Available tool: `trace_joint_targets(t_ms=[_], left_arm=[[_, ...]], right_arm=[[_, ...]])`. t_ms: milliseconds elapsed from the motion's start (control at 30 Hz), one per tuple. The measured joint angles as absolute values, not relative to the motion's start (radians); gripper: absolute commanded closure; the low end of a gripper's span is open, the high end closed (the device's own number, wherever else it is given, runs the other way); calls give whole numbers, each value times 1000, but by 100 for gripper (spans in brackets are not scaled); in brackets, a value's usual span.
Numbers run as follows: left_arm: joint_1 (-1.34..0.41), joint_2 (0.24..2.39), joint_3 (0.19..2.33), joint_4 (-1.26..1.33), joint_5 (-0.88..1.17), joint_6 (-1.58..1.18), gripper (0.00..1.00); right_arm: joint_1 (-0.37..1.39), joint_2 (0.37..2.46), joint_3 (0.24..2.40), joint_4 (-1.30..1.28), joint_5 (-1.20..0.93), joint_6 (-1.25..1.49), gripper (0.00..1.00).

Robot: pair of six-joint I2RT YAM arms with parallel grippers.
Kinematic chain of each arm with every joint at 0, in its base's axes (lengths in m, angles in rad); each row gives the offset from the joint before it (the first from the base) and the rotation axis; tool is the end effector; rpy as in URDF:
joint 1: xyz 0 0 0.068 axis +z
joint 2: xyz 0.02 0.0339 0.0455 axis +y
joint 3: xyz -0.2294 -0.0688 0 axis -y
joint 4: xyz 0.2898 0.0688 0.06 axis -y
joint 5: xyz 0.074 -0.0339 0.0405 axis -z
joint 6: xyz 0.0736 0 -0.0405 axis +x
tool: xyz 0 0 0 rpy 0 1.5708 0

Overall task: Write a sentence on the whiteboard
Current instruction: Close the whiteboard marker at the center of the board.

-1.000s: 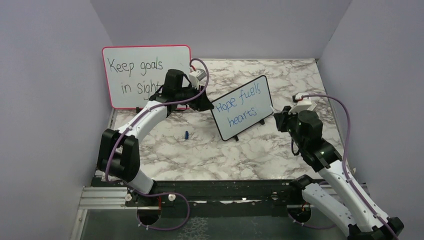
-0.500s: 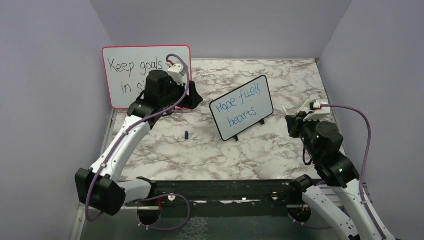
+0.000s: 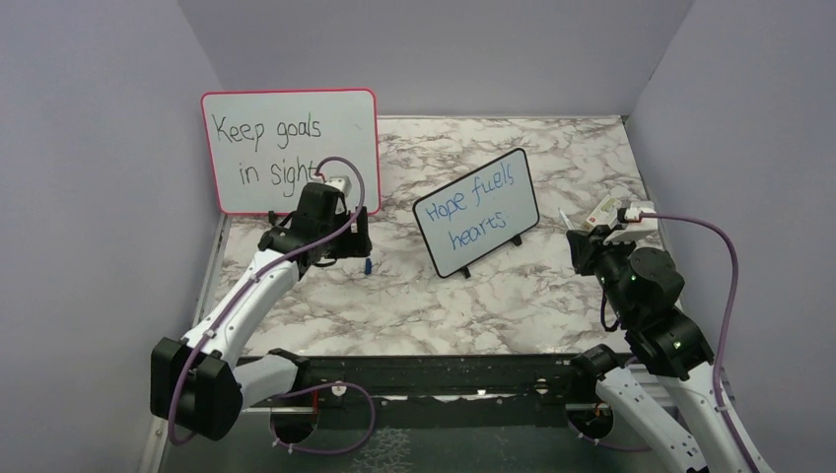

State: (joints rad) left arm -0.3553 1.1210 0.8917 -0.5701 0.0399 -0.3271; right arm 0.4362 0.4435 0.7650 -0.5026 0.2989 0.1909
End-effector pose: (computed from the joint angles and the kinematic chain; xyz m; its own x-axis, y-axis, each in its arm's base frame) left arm 0.2980 -0.1137 0.2069 -0.7566 -0.0617 -0.6510 0.1379 0.9581 -0.2511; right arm 0.2002 0.0694 0.3344 -0.1871 0.1129 -0.9758 -0.1077 0.9850 0.1346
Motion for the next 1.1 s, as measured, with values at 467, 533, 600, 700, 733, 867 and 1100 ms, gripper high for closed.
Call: trace_joint_targets(t_ms=[467,533,600,700,733,867,1100], left_arm=[[-358,1407,887,-555,-9,-355,62],[-362,1427,887,-547,-9,-354,63],[-368,1444,887,-538,-9,-354,64],[-375,1467,887,-525,-8,-353,65],[-378,1478,887,-519,-6,-353,65],[-385,1514,888,-510,4,-351,65],[-403,1572,914,-495,25,-351,65]], right_arm=[[436,435,757,-502,298,190,99],[436,435,754,-502,298,189,99],[436,435,752,-502,297,186,99],[436,435,751,-502,297,183,99],[436,435,751,-502,297,183,99],[436,436,751,-502,297,183,99],[436,437,751,-502,297,182,99]])
